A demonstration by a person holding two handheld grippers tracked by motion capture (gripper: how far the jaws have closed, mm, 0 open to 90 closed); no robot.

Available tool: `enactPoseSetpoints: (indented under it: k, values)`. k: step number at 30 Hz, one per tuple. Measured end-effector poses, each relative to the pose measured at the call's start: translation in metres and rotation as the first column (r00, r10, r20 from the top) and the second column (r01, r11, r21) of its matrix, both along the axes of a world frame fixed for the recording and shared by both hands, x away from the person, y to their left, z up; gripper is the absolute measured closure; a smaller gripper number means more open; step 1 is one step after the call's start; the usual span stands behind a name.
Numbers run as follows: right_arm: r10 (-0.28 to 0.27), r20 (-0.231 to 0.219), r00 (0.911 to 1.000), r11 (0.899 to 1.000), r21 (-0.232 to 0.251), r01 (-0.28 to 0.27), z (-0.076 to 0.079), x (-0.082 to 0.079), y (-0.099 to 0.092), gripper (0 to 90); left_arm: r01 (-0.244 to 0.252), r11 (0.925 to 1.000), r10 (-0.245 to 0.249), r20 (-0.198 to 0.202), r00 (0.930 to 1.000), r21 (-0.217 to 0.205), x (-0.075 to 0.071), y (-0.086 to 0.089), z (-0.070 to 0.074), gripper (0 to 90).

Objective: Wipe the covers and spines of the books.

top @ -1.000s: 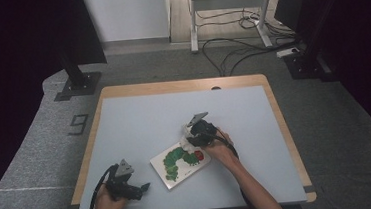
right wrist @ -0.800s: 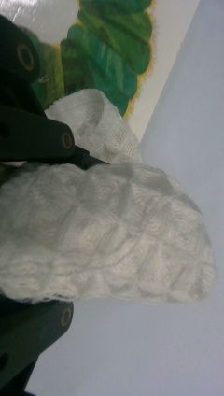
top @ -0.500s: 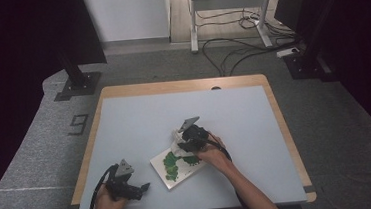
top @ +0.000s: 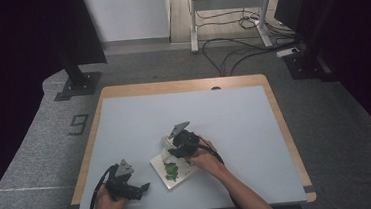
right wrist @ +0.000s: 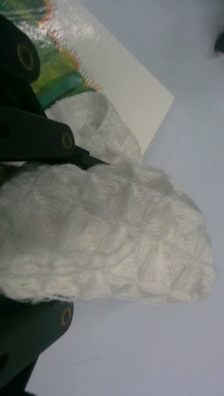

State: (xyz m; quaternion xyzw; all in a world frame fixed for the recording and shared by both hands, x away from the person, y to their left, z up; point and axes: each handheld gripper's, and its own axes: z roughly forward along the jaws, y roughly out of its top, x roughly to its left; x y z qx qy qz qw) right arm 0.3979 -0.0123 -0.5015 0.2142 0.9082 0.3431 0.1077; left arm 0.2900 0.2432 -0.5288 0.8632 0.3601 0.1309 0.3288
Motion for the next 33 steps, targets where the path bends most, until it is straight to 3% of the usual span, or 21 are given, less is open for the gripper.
enactPoseSetpoints:
  k: [21,33]
  values:
    - [0.094,-0.004,0.9956,0.996,0.003,-0.094,0.002,-0.017,0.041,57.8,0.000,1.0000,0.000,0.000,1.0000,-0.001,0.000,0.000,0.000,0.0]
    - [0.105,0.001,0.9945,0.994,-0.012,-0.105,0.003,-0.019,0.047,57.4,0.000,1.0000,0.000,0.001,1.0000,0.000,0.000,0.000,0.000,0.0]
